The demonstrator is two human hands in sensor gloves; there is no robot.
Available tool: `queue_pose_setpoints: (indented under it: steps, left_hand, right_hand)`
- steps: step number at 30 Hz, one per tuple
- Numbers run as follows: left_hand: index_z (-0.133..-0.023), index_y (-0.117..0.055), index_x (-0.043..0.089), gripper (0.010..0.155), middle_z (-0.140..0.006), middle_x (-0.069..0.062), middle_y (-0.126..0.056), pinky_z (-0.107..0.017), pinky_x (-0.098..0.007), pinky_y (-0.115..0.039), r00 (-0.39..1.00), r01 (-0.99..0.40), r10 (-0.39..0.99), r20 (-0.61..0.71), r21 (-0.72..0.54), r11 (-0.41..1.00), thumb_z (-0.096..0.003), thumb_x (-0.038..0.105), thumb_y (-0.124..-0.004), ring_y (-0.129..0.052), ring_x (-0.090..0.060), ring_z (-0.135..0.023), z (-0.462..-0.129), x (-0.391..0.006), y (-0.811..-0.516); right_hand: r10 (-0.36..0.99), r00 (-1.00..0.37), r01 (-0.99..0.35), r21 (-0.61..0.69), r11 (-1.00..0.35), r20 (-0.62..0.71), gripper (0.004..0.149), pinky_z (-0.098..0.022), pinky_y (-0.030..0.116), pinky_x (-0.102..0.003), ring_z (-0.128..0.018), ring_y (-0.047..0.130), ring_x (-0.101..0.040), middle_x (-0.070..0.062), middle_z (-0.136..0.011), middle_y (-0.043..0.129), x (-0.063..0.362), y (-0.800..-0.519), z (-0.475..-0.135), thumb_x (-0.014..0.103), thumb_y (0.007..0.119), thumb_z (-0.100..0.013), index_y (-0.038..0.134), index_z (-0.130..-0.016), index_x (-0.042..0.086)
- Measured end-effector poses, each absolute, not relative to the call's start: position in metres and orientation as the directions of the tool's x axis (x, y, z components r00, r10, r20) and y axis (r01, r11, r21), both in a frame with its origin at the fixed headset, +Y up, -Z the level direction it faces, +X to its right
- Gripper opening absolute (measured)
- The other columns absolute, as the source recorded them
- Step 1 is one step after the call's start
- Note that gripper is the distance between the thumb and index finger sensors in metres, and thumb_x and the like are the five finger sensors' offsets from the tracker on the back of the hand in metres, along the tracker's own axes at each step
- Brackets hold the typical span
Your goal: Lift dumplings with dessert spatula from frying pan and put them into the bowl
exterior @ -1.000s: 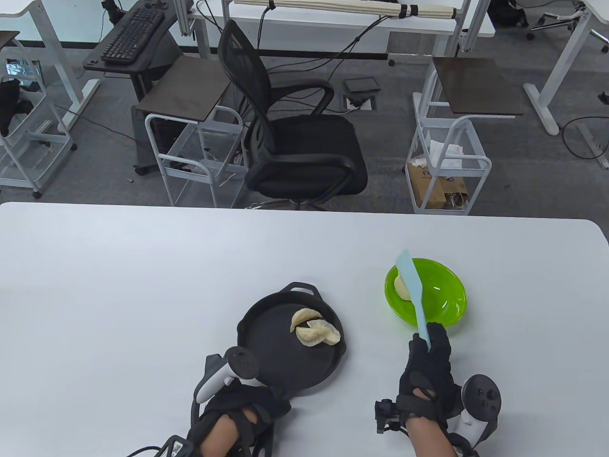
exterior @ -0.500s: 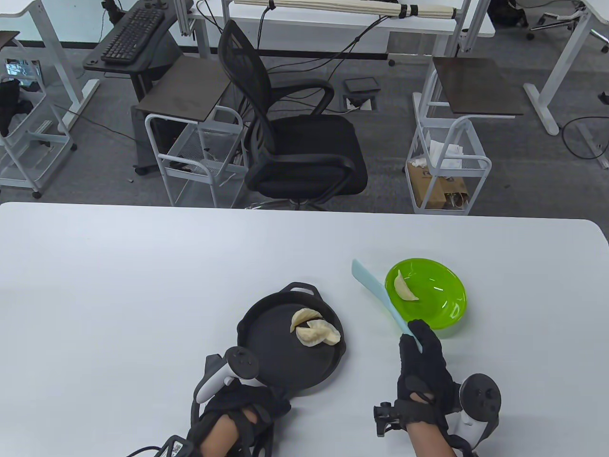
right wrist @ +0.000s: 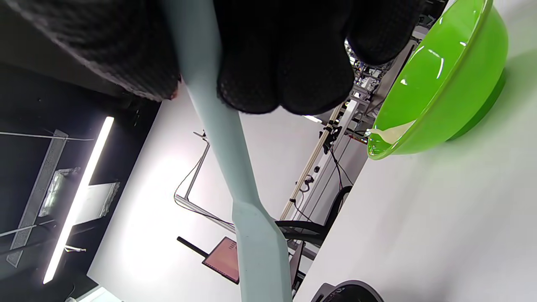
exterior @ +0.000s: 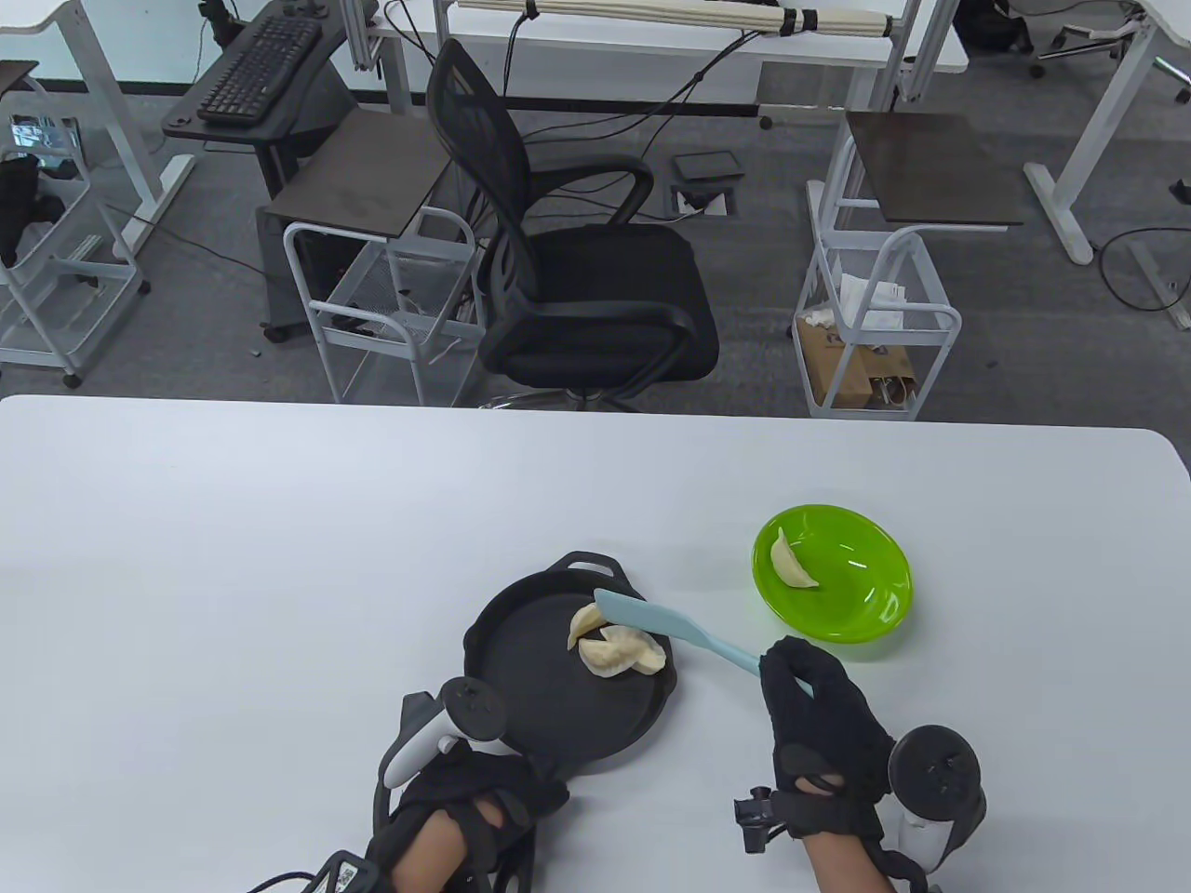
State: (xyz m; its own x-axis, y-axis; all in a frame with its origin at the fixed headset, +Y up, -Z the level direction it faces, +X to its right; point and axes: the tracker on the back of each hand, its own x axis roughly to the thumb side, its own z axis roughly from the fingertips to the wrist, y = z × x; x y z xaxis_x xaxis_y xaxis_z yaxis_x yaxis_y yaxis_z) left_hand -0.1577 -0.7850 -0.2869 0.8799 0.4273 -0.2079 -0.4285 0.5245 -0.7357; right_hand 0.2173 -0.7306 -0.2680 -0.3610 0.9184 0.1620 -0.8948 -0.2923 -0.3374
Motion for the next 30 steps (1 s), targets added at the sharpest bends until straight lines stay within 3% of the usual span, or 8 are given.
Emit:
queue_pose_setpoints:
  steps: [16,30]
  left_hand:
    - [-0.091,-0.071,0.021,0.064,-0.055,0.006,-0.107,-0.048,-0.047,-0.077,0.880,-0.429,0.427,-0.208,-0.736,0.525,-0.0471,0.067,-0.073,-0.103,-0.021,-0.040,-0.2869,-0.1577,-0.7850]
    - [-0.091,-0.071,0.021,0.064,-0.055,0.006,-0.107,-0.048,-0.047,-0.077,0.880,-0.428,0.427,-0.207,-0.736,0.525,-0.0472,0.067,-0.073,-0.103,-0.021,-0.040,-0.2869,-0.1578,-0.7850]
  right_hand:
    - [0.900,-0.418,-0.878,-0.310,-0.365,0.123,0.042,-0.068,0.059,-0.062,-0.062,0.088,-0.038,-0.010,-0.075,0.090,0.2186,-0.7299,-0.2731,0.044,0.087,-0.056,0.079,-0.087,0.017]
    - [0.922,-0.379,-0.908,-0.228,-0.352,0.084,0.041,-0.067,0.061,-0.062,-0.059,0.089,-0.038,-0.011,-0.071,0.092,0.2113,-0.7335,-0.2766,0.043,0.087,-0.056,0.081,-0.086,0.015]
